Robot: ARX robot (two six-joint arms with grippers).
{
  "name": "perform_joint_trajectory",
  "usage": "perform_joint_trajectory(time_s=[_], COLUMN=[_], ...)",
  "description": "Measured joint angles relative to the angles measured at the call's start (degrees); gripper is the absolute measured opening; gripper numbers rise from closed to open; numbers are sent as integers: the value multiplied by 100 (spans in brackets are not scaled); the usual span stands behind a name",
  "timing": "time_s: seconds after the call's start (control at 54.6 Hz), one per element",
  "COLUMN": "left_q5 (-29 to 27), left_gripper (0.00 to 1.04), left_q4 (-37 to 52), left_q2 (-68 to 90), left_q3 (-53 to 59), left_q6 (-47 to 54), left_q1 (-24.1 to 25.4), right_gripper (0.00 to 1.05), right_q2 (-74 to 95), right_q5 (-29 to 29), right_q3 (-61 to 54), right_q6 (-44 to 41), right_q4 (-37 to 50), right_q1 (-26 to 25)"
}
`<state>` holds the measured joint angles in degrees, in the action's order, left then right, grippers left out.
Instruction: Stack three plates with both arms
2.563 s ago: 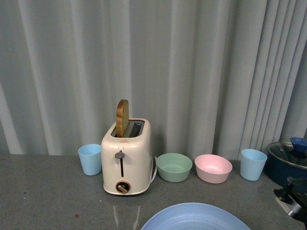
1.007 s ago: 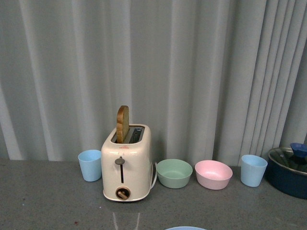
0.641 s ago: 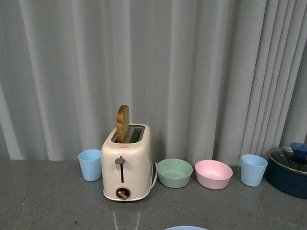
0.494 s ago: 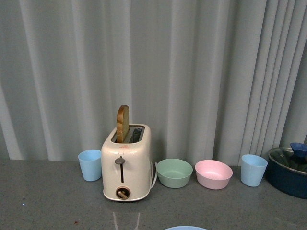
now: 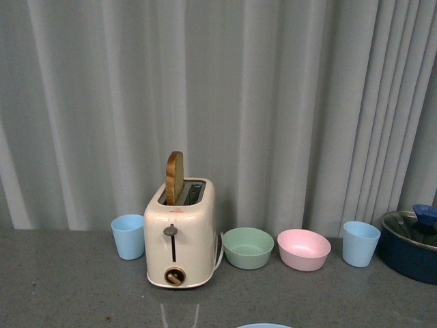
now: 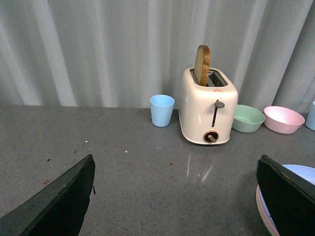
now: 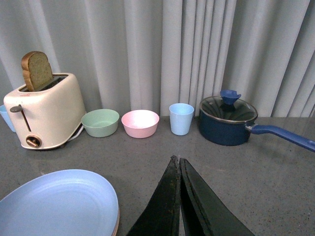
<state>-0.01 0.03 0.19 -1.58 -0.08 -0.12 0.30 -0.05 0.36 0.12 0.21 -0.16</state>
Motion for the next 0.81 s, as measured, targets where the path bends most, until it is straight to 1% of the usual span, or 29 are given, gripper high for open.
perform_joint_trajectory(time_s=[0.201, 0.22, 0.256, 0.421, 0.439, 0.531, 0.549, 0.622, 0.732, 0.75, 0.805], left_q5=[0, 0, 0, 0, 0, 0, 0, 0, 0, 0, 0], left_gripper=[98, 98, 98, 98, 98, 98, 98, 98, 98, 98, 98], left_q4=[0, 0, 0, 0, 0, 0, 0, 0, 0, 0, 0], left_q2=[0, 0, 0, 2, 2, 2, 2, 2, 2, 2, 2], left_q3=[0, 0, 0, 0, 0, 0, 0, 0, 0, 0, 0], left_q6=[0, 0, 0, 0, 0, 0, 0, 0, 0, 0, 0], left_q1=[0, 0, 0, 0, 0, 0, 0, 0, 0, 0, 0], right_gripper=[3, 5, 10, 40, 42, 59, 61, 77, 97, 99, 98], right_q2=[0, -2, -4, -4, -4, -4, -4, -4, -4, -4, -4], right_q5=[-2, -2, -2, -2, -2, -2, -2, 0, -2, -2, -2], right_q3=[0, 0, 0, 0, 0, 0, 0, 0, 0, 0, 0], right_q6=[-2, -9, -9, -9, -9, -9, -9, -9, -7, -7, -2], right_q4=[-17, -17, -17, -17, -17, -17, -17, -17, -17, -17, -17], right_q1=[0, 0, 0, 0, 0, 0, 0, 0, 0, 0, 0])
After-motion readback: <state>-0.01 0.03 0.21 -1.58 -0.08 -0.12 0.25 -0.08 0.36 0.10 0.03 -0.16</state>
